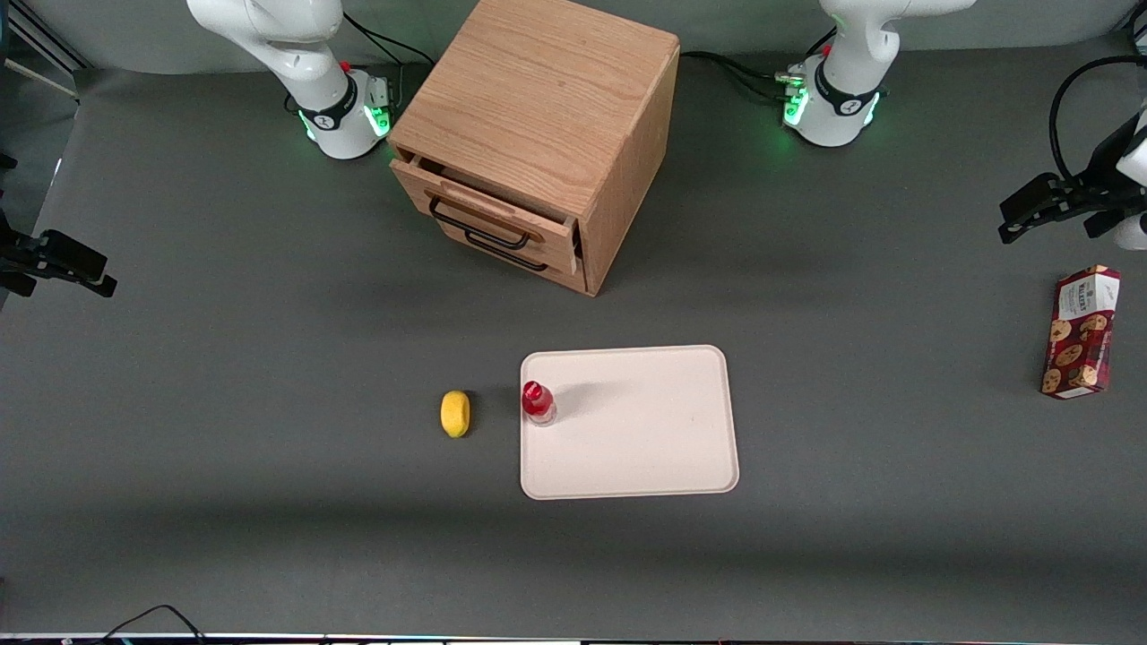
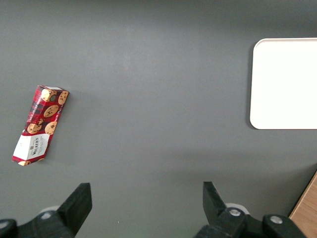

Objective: Place red cookie box on tray
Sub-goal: 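Lower the open left gripper over the red plaid cookie box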

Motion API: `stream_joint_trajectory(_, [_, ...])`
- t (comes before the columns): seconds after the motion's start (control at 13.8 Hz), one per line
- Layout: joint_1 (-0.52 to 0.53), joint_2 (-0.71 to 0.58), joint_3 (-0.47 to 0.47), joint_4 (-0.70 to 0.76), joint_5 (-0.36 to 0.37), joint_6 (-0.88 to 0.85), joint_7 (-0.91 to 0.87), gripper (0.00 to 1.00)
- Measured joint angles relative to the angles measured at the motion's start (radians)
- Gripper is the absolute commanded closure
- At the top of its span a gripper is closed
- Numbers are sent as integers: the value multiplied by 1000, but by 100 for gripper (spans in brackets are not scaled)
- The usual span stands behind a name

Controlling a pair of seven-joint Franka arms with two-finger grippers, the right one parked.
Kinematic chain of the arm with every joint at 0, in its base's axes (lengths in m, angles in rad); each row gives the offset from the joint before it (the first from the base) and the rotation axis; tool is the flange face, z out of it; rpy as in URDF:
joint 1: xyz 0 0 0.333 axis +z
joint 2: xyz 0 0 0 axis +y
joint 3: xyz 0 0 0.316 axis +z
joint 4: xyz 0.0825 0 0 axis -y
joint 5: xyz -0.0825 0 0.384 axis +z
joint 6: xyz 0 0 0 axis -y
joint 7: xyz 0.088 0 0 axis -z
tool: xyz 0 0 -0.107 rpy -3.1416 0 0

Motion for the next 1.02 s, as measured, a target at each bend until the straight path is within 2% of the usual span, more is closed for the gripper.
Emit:
stream_joint_trajectory(0.29, [0,15,4,0,2,-2,17,0])
stream_joint_trajectory(0.44, [0,44,24,0,25,-1,58,0])
stream_joint_trajectory(0.73, [5,146,147,-2,111,88,231,0])
stream_joint_trajectory(1.02, [14,266,305,-5,120,251,459,0])
